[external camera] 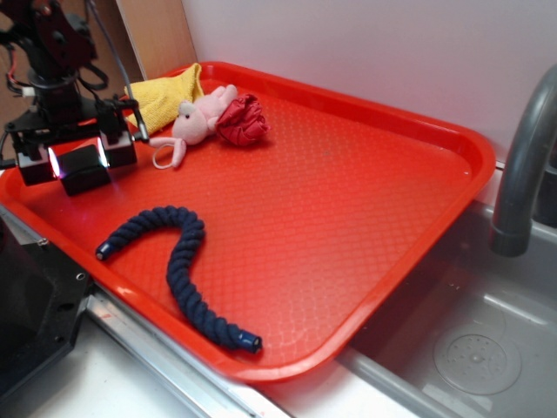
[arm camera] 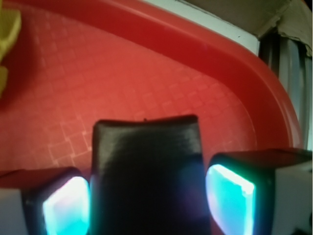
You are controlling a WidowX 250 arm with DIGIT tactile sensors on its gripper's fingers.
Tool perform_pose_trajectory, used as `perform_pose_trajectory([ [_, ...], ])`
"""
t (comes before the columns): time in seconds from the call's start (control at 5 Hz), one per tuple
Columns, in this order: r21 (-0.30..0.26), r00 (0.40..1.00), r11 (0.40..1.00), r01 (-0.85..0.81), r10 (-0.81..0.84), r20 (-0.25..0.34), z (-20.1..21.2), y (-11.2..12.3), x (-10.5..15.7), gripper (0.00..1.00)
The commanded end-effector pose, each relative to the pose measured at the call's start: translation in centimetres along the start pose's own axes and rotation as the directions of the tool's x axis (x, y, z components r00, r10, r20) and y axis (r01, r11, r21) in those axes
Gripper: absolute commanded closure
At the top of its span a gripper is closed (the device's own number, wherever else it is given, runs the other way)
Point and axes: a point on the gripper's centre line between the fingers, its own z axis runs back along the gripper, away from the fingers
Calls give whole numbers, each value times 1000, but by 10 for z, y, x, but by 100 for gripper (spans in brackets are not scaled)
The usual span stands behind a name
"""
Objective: Grab the black box.
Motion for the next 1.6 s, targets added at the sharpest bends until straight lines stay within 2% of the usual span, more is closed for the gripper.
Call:
perform_pose_trajectory([
  [0.0, 5, 1000, 1000, 1, -1, 21, -13, 5, -4, 0],
  [0.2, 12, 999, 1000, 25, -25, 30, -17, 5, -5, 0],
  [0.4, 7, 1000, 1000, 27, -27, 11, -18, 6, -3, 100],
  [0.8, -17, 998, 998, 64, -64, -4, -5, 2, -5, 100],
  [1.0, -124, 986, 978, 169, -167, 24, 50, -10, -9, 100],
  [1.2, -307, 948, 901, 307, -318, 12, 110, -20, -20, 100],
  [1.4, -448, 847, 756, 478, -532, 6, 155, -33, -37, 100],
])
